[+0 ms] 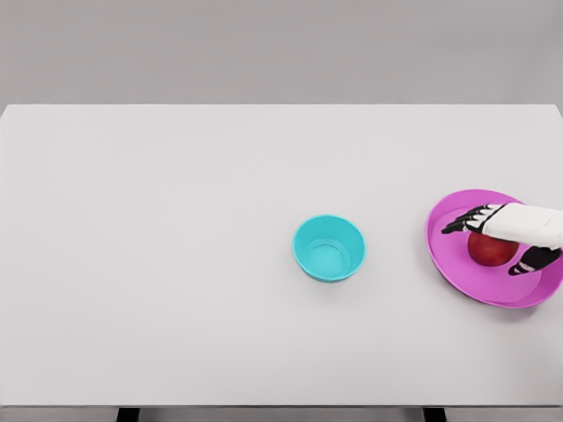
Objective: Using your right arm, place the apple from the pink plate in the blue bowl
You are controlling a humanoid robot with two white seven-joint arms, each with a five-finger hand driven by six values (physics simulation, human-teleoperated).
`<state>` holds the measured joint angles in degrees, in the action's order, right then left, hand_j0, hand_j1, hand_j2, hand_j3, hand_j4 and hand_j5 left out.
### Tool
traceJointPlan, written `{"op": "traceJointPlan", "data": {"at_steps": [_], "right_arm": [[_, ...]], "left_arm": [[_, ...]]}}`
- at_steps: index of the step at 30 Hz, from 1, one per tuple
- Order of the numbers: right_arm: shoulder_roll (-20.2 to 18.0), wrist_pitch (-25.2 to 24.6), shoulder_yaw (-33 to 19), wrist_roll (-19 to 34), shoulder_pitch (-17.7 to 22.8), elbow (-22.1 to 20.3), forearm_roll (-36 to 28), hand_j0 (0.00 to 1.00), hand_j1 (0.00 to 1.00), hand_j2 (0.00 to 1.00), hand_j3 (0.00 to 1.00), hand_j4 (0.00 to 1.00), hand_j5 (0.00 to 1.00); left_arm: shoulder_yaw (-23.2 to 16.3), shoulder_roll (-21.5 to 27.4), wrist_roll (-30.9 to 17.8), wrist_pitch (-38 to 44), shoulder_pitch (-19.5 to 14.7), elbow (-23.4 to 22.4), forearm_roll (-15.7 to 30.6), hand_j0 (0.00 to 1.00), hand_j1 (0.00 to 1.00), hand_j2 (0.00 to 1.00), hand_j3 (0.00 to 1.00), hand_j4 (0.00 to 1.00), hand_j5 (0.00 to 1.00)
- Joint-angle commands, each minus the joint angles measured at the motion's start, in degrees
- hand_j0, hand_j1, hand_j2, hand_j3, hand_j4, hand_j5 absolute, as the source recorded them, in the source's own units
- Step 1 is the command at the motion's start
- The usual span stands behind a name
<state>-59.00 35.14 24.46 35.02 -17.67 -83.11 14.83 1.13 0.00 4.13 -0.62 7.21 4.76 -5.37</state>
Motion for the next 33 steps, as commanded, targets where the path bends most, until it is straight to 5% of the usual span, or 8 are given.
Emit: {"op": "traceJointPlan", "data": {"at_steps": [1,18,24,29,33], "right_arm": [[-0.1,-0.1,0.2,0.0,0.0,0.1,-0.3,0.95,0.95,0.95,0.95,0.95,0.95],[-0.1,-0.1,0.1,0.0,-1.2,2.3,0.6,0.95,0.95,0.95,0.95,0.95,0.95],[-0.1,-0.1,0.2,0.0,-1.2,2.3,0.6,0.56,0.56,0.56,0.56,0.56,0.56],[-0.1,-0.1,0.2,0.0,-1.1,2.1,0.6,0.45,0.45,0.45,0.45,0.45,0.45],[-0.1,-0.1,0.1,0.0,-1.4,1.9,0.6,0.45,0.45,0.45,0.45,0.45,0.45]], "left_arm": [[0.0,0.0,0.0,0.0,0.0,0.0,0.0,1.0,1.0,1.0,1.0,1.0,1.0],[0.0,0.0,0.0,0.0,0.0,0.0,0.0,1.0,1.0,1.0,1.0,1.0,1.0],[0.0,0.0,0.0,0.0,0.0,0.0,0.0,1.0,1.0,1.0,1.0,1.0,1.0],[0.0,0.0,0.0,0.0,0.0,0.0,-0.1,1.0,1.0,1.0,1.0,1.0,1.0],[0.0,0.0,0.0,0.0,0.0,0.0,0.0,1.0,1.0,1.0,1.0,1.0,1.0]]}}
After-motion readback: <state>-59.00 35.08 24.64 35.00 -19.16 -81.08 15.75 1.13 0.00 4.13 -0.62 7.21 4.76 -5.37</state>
